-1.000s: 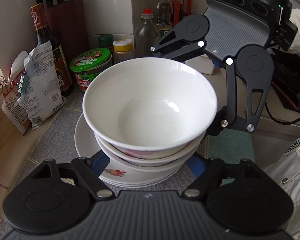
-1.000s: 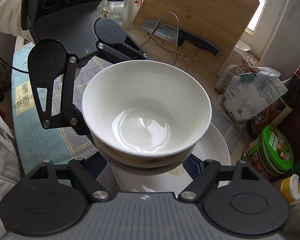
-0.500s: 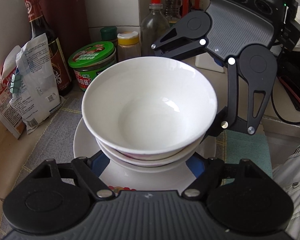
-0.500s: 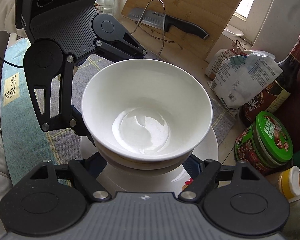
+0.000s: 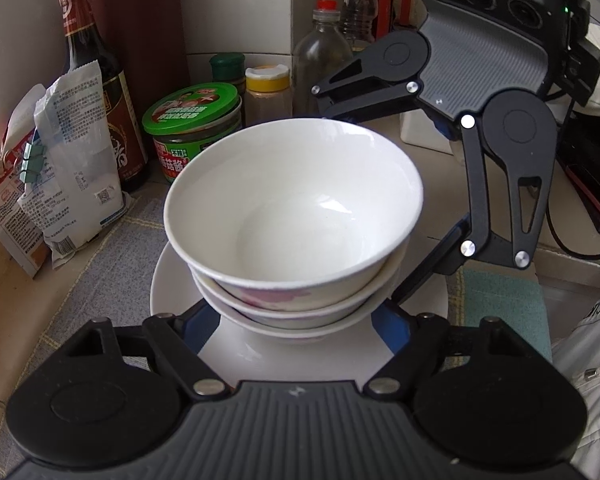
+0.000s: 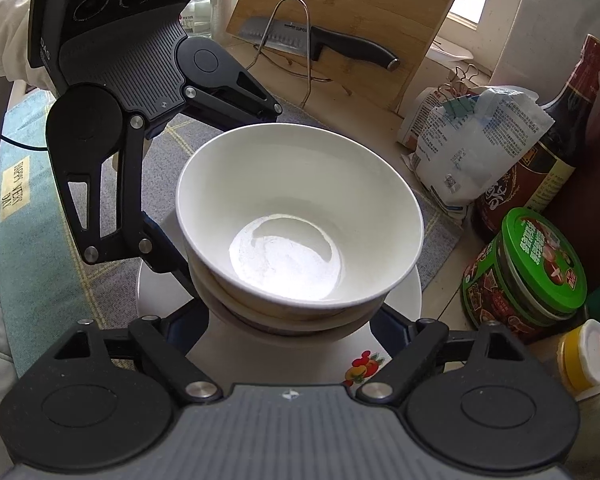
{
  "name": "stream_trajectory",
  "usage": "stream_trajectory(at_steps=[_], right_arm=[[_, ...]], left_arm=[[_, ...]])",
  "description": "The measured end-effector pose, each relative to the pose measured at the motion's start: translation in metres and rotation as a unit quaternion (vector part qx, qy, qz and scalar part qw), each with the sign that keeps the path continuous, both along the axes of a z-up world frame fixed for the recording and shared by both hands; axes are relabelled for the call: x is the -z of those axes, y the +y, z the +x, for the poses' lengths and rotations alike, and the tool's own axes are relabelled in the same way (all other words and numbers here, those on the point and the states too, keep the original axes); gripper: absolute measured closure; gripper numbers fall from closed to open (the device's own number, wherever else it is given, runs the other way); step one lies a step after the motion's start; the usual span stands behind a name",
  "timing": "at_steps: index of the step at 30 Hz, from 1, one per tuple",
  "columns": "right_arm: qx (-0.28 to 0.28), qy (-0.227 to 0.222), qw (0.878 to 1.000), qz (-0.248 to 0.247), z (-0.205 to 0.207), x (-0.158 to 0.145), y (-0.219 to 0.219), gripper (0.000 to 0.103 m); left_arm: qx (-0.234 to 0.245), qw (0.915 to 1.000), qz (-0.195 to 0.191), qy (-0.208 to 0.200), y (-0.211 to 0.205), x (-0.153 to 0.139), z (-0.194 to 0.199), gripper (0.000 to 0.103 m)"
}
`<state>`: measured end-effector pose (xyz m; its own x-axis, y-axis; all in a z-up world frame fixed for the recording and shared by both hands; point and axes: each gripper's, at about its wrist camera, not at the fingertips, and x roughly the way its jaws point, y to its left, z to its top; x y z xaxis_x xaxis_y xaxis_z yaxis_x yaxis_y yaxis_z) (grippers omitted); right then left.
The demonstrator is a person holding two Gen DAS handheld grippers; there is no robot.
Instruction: Organize plates and bowls
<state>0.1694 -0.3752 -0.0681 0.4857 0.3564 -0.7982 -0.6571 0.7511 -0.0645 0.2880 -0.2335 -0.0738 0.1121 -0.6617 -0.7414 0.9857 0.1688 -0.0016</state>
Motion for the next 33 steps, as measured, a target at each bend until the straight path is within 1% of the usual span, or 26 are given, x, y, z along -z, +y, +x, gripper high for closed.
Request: stream_trajectory(at_steps=[1, 2, 4, 7, 10, 13, 16, 18, 19, 20, 22, 24, 26, 28, 29, 31, 33], right_arm=[[0.001, 0.003, 1.000, 0.006, 0.000, 0.000, -0.001, 0.007], [0.000, 0.003, 1.000, 0.008, 0.000, 0.001, -0.001, 0.004], [0.002, -0.008, 1.000, 0.002, -0.002, 0.001, 0.001, 0.000], [0.009, -0.009, 1.000, 0.010, -0.003, 0.001, -0.001, 0.000], [0.023, -0.011, 1.000, 0.011, -0.005, -0.001, -0.001, 0.000], [0.039, -0.015, 0.999, 0.004, -0.011, -0.002, 0.002, 0.000], [0.066, -0.022, 0.998, 0.000, -0.020, -0.008, 0.008, 0.000], [0.096, -0.028, 0.995, -0.004, -0.026, -0.012, 0.014, 0.000], [0.121, -0.032, 0.992, -0.007, -0.030, -0.015, 0.017, 0.000], [0.146, -0.036, 0.989, -0.009, -0.033, -0.016, 0.020, 0.000], [0.200, -0.028, 0.980, -0.003, -0.037, -0.019, 0.025, 0.000], [0.255, -0.022, 0.967, 0.014, -0.043, -0.023, 0.030, 0.000], [0.304, -0.017, 0.952, 0.032, -0.053, -0.027, 0.036, 0.000], [0.355, -0.017, 0.934, 0.036, -0.064, -0.030, 0.044, 0.000], [0.377, -0.016, 0.925, 0.036, -0.070, -0.031, 0.049, 0.000], [0.421, -0.015, 0.906, 0.036, -0.081, -0.035, 0.059, 0.000], [0.451, -0.016, 0.892, 0.038, -0.092, -0.038, 0.069, 0.000]], left_arm=[[-0.001, 1.0000, -0.003, -0.002, 0.000, -0.001, -0.001, 0.018], [-0.003, 0.9999, -0.010, -0.008, 0.001, -0.002, -0.003, 0.011], [-0.011, 0.9994, -0.023, -0.022, 0.003, -0.006, -0.006, 0.006], [-0.032, 0.9986, -0.029, -0.031, 0.008, -0.008, -0.009, 0.004], [-0.060, 0.9964, -0.035, -0.049, 0.017, -0.008, -0.015, 0.004], [-0.100, 0.9911, -0.047, -0.075, 0.031, -0.010, -0.025, 0.003], [-0.132, 0.9852, -0.061, -0.090, 0.048, -0.013, -0.031, 0.002], [-0.146, 0.9824, -0.078, -0.087, 0.060, -0.017, -0.035, 0.002], [-0.153, 0.9808, -0.087, -0.083, 0.067, -0.020, -0.037, 0.002], [-0.160, 0.9794, -0.094, -0.080, 0.073, -0.023, -0.039, 0.002], [-0.173, 0.9773, -0.106, -0.060, 0.086, -0.027, -0.041, 0.001], [-0.174, 0.9770, -0.119, -0.037, 0.100, -0.030, -0.044, 0.001], [-0.197, 0.9716, -0.127, -0.034, 0.110, -0.034, -0.050, 0.001], [-0.233, 0.9655, -0.108, -0.042, 0.115, -0.038, -0.054, 0.001], [-0.254, 0.9603, -0.108, -0.040, 0.120, -0.042, -0.057, 0.001], [-0.286, 0.9528, -0.098, -0.030, 0.126, -0.050, -0.059, 0.001], [-0.309, 0.9471, -0.085, -0.017, 0.129, -0.058, -0.062, 0.001]])
